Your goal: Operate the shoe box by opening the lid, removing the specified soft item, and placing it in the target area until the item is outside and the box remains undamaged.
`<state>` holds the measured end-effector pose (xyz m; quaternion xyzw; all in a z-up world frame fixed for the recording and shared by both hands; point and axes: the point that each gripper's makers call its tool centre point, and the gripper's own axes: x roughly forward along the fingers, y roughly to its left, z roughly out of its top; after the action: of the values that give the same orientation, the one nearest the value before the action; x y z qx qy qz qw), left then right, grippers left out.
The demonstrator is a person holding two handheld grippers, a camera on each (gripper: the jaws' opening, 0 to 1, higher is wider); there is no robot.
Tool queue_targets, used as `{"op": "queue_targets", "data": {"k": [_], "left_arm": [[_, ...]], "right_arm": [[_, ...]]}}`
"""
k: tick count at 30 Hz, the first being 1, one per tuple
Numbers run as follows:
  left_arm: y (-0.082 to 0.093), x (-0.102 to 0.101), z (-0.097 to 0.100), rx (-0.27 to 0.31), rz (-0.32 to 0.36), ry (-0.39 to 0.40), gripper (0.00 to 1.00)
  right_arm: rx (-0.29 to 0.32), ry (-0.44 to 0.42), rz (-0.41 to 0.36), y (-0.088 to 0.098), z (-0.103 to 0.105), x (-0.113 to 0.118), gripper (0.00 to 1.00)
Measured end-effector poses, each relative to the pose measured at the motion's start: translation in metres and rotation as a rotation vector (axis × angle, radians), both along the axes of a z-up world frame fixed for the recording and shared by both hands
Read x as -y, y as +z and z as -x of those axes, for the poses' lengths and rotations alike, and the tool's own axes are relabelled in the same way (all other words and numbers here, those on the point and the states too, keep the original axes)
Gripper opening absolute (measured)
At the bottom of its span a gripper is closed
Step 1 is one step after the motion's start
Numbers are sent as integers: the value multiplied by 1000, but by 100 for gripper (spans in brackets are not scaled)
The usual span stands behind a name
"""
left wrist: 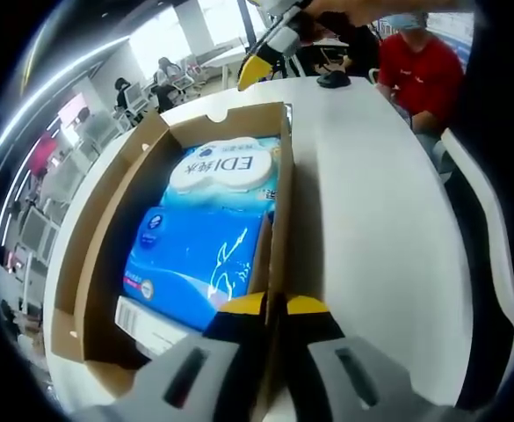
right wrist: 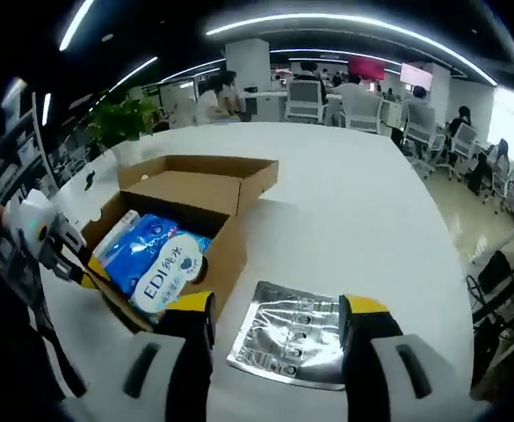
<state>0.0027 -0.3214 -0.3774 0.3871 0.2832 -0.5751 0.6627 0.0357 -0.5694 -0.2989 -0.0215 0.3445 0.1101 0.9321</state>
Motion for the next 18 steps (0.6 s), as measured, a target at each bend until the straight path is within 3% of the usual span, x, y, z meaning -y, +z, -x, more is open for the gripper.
{"op": "queue_targets", "data": {"k": [6, 9, 13, 18], "left_arm": [[-1, -1, -1, 5, 1, 2, 5], [-1, -1, -1, 7, 2, 7, 6], [-2, -1, -1, 7, 2, 11, 6], [-2, -1, -1, 8, 1, 10, 6]], "right_arm": [[26, -3, -36, 32, -3, -14, 68], [34, 29, -37, 39, -5, -24, 71], [11, 62, -1, 38, -3, -42, 80], [-5, 99, -41, 34, -5, -71, 86]]}}
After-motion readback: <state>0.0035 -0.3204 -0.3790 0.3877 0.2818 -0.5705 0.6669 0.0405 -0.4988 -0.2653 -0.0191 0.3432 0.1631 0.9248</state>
